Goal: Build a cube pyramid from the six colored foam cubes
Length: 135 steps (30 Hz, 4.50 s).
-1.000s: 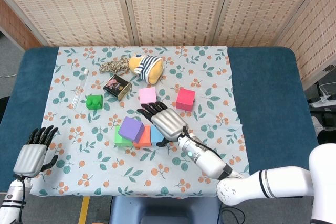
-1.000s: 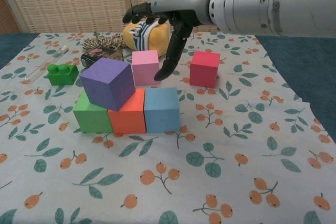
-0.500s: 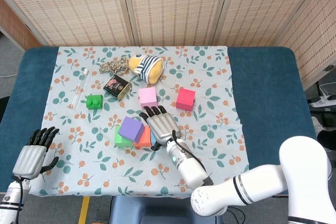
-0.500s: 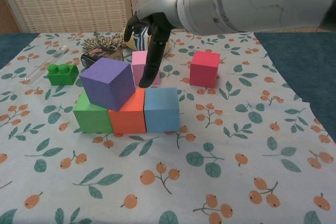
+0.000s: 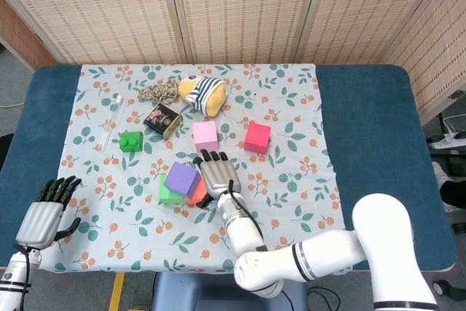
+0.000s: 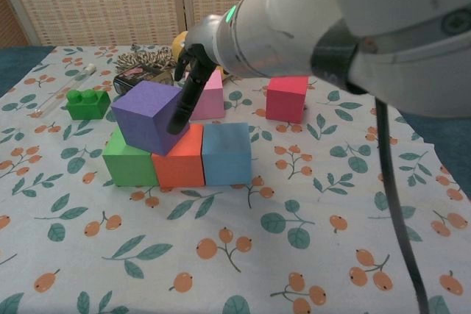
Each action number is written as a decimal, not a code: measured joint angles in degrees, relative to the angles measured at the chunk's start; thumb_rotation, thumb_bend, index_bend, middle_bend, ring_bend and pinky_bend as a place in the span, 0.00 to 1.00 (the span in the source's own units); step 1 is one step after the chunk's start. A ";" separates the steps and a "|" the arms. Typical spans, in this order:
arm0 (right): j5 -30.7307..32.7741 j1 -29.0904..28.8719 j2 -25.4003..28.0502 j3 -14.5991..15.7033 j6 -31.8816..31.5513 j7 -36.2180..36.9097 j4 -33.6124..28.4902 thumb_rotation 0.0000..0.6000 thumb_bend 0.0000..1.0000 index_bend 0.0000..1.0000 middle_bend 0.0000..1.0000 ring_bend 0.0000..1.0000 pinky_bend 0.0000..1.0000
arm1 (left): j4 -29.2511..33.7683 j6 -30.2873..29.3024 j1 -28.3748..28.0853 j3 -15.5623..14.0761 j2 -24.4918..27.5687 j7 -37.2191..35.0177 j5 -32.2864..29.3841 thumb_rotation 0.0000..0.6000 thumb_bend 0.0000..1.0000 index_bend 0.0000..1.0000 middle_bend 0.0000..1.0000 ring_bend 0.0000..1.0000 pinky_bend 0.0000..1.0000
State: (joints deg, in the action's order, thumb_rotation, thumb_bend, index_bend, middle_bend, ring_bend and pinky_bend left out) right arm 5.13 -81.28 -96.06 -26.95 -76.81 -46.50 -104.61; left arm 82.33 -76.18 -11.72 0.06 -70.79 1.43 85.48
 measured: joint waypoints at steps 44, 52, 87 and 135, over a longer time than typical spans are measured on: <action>-7.92 3.88 -12.84 -8.37 0.57 3.27 13.31 0.92 0.23 0.41 0.00 0.00 0.05 | 0.45 -0.73 0.45 -0.05 1.18 -1.76 0.48 1.00 0.35 0.00 0.04 0.00 0.05; -9.40 6.82 -9.12 -8.20 5.28 3.51 9.56 1.00 0.37 0.45 0.03 0.00 0.06 | 0.23 -0.99 0.61 0.06 0.97 -0.96 0.32 1.00 0.35 0.00 0.04 0.00 0.05; -18.52 10.58 1.39 2.24 28.55 18.46 10.61 1.00 0.39 0.48 0.04 0.00 0.09 | 0.38 -0.68 0.66 0.63 -0.63 3.41 -1.18 1.00 0.35 0.00 0.03 0.00 0.05; -16.90 6.28 1.49 6.00 29.18 24.44 13.61 1.00 0.39 0.25 0.04 0.00 0.12 | 0.41 -0.08 0.52 0.51 -0.54 3.32 -1.30 1.00 0.35 0.00 0.03 0.00 0.05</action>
State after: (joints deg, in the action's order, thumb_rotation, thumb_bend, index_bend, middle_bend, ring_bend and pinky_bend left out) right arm -11.76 -74.99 -94.57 -20.96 -47.63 -22.06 -90.99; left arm 82.75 -76.27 -11.20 0.57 -71.33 4.76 84.18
